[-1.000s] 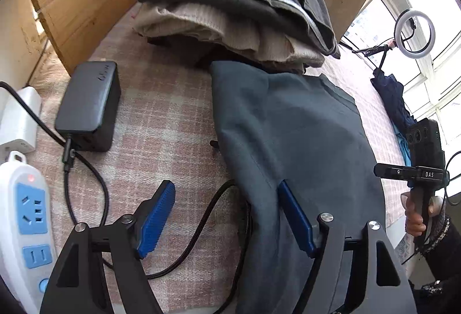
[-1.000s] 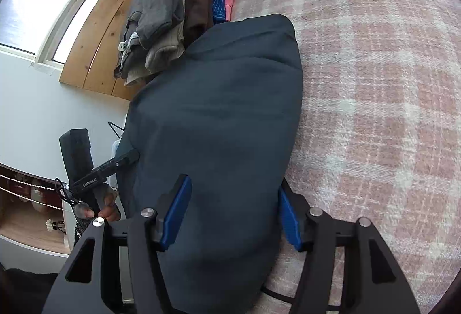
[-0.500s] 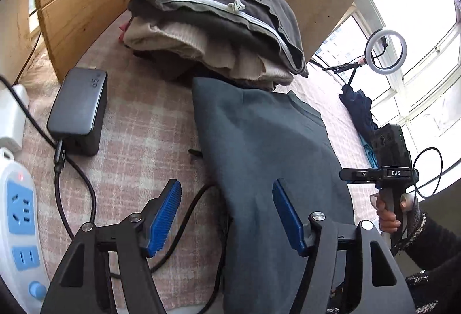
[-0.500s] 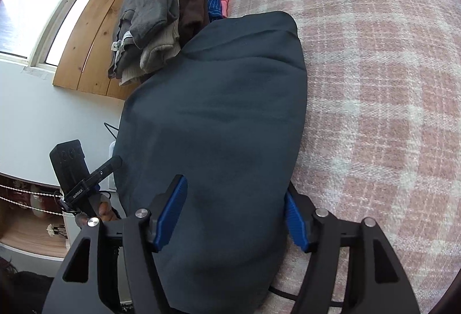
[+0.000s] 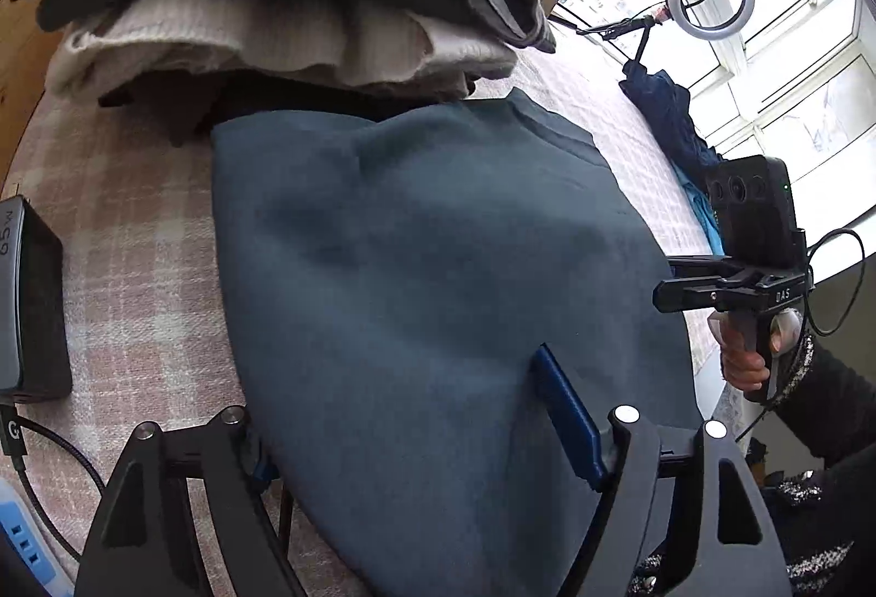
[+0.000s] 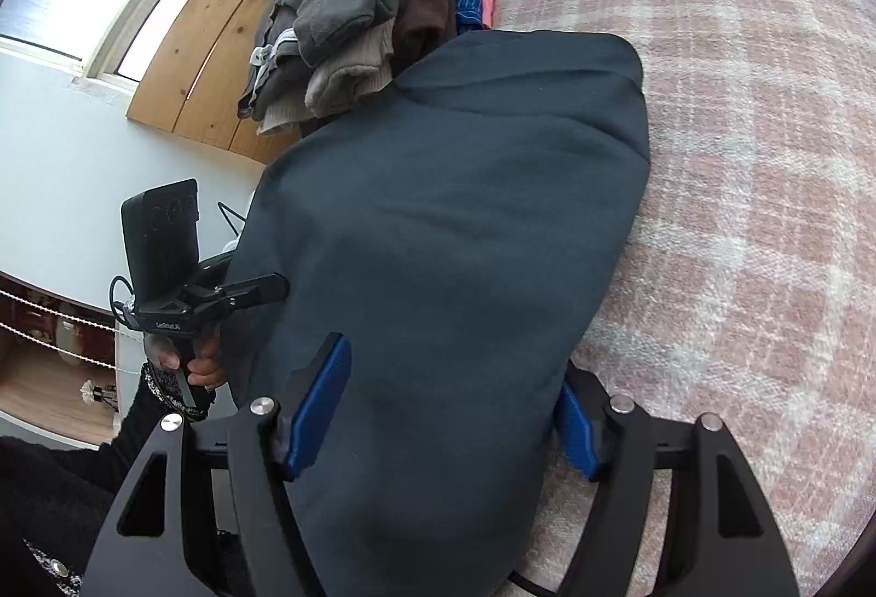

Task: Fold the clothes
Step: 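Grasp the folded trousers with both grippers at the folded edge, then lift the folded trousers with both grippers and carry them to the clothes stack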

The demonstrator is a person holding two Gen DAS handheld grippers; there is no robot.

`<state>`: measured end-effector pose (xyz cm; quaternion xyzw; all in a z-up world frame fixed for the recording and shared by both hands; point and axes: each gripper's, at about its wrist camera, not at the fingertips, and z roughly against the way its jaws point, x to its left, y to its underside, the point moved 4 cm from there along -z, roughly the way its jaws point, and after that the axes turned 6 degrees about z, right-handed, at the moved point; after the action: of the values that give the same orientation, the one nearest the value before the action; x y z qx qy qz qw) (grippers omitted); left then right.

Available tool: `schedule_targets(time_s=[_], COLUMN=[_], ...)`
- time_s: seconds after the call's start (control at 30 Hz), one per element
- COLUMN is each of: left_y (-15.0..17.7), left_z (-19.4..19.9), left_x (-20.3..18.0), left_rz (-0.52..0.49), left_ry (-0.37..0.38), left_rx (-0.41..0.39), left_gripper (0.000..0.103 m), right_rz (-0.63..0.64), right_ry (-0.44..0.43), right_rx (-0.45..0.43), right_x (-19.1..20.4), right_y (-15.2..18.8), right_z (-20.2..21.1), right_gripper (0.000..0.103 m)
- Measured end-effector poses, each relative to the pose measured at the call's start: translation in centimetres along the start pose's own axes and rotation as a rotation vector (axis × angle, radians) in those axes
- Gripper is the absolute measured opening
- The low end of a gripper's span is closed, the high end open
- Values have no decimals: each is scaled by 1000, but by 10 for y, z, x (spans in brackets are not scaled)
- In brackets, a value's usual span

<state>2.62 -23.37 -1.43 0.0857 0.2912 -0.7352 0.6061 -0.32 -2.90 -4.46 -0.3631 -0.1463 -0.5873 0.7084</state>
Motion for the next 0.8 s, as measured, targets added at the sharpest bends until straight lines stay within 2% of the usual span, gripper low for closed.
schedule_targets(time_s=[0.03,0.07,0.1,0.13,0.2,0.4,0.53,0.8], left_y=[1,1,1,1,1,7,8,4], left_z=[-1,-2,-2,-1,2,22,35,48], left_x=[-3,-5,-4,0,5,-8,-14,-45], left_rz=[-23,-34,-19,13,58,52,83,112], left_ry=[-26,-48,-53,-42,-15,-6,18,47], left_rx=[-2,-7,-12,-13,-16,-77,-112,-184], left_gripper=[70,61,51,47,34,20,18,16], right_rz=[21,24,21,18,22,106,107,198], right_ry=[3,3,2,0,-3,34,25,86], right_rx=[3,7,12,16,10,-36,-79,-132], right_x=[3,4,5,6,10,40,49,73], right_y=[1,1,1,1,0,-5,-6,-14], right_z=[-2,-4,-5,-6,-7,17,43,94], right_gripper=[66,62,39,17,14,9,8,6])
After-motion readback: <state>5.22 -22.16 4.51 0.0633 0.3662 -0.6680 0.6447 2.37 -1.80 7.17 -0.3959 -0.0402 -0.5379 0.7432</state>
